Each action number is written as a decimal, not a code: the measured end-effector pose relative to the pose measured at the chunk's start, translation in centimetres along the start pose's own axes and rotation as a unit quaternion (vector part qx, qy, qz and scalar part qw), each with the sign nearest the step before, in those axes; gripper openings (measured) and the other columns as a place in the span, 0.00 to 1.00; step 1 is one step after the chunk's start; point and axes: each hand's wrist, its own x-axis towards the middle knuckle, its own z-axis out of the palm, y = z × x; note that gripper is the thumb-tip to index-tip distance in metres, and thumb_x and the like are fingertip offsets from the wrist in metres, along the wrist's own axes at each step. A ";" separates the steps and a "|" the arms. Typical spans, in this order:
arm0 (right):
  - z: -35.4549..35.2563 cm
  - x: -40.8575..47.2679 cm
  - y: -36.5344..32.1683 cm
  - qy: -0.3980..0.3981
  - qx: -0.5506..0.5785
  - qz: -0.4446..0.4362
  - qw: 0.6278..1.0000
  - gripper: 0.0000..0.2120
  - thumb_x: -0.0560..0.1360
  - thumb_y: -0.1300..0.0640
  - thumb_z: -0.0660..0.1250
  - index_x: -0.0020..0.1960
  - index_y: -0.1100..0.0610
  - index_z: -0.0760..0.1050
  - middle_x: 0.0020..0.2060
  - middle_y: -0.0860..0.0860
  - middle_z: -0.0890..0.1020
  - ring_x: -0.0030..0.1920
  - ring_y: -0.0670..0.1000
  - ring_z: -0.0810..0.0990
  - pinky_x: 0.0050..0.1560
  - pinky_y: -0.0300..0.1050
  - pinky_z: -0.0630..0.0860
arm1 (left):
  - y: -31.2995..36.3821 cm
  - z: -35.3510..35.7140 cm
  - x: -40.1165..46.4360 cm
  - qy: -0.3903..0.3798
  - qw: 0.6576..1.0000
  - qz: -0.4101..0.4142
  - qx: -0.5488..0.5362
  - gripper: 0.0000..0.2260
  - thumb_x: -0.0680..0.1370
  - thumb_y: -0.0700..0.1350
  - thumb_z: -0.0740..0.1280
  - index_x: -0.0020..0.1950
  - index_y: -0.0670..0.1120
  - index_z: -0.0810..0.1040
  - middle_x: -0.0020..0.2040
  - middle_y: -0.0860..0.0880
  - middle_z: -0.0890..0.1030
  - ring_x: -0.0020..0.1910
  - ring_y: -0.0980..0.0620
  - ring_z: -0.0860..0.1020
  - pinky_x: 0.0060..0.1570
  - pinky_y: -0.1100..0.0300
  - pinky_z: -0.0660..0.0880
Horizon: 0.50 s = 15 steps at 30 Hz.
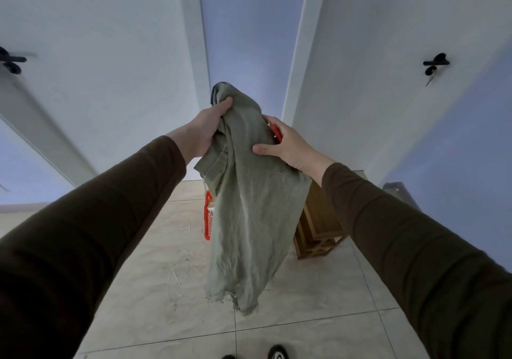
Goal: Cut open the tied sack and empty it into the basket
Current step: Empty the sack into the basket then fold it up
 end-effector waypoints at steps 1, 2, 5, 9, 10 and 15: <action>0.4 0.2 0.2 0.014 -0.015 -0.003 1.000 0.39 0.70 0.43 0.82 0.76 0.48 0.70 0.70 0.48 0.78 0.69 0.51 0.76 0.73 0.58 0.73 | -0.3 -0.3 0.2 -0.002 1.000 -0.008 0.005 0.19 0.84 0.59 0.66 0.58 0.43 0.82 0.44 0.46 0.90 0.42 0.48 0.89 0.37 0.57 0.84; 0.7 0.3 0.3 0.029 -0.030 -0.009 0.999 0.34 0.69 0.43 0.82 0.71 0.49 0.74 0.64 0.48 0.81 0.64 0.51 0.79 0.70 0.59 0.75 | -0.6 -0.6 0.4 -0.001 1.000 -0.017 0.014 0.19 0.83 0.59 0.66 0.57 0.43 0.82 0.43 0.47 0.90 0.42 0.49 0.89 0.38 0.58 0.83; 1.9 0.7 0.7 0.059 -0.061 -0.014 0.996 0.23 0.69 0.41 0.81 0.58 0.51 0.79 0.52 0.49 0.85 0.54 0.52 0.82 0.62 0.60 0.78 | -1.2 -1.3 1.0 0.017 0.998 -0.031 0.052 0.22 0.82 0.59 0.69 0.61 0.40 0.81 0.50 0.43 0.89 0.41 0.49 0.88 0.39 0.57 0.83; 3.0 1.3 1.1 0.086 -0.064 0.010 0.994 0.20 0.71 0.42 0.80 0.52 0.55 0.82 0.47 0.52 0.87 0.49 0.55 0.84 0.58 0.63 0.80 | -1.9 -2.5 2.0 0.086 0.969 0.057 0.223 0.36 0.77 0.66 0.70 0.75 0.46 0.64 0.63 0.44 0.79 0.57 0.46 0.82 0.47 0.52 0.80; 3.1 1.4 1.3 0.094 -0.059 0.024 0.994 0.20 0.71 0.42 0.80 0.53 0.56 0.82 0.48 0.53 0.87 0.50 0.56 0.85 0.58 0.63 0.80 | -2.1 -2.8 2.1 0.090 0.952 0.104 0.275 0.38 0.76 0.68 0.70 0.77 0.49 0.62 0.66 0.45 0.77 0.62 0.46 0.80 0.52 0.51 0.79; 3.5 2.0 1.8 0.090 -0.004 0.092 0.992 0.20 0.71 0.42 0.80 0.54 0.55 0.83 0.48 0.52 0.88 0.50 0.55 0.87 0.60 0.60 0.82 | -2.9 -3.5 2.6 0.025 0.728 0.298 0.617 0.54 0.64 0.84 0.61 0.83 0.55 0.59 0.83 0.50 0.64 0.82 0.45 0.60 0.81 0.40 0.54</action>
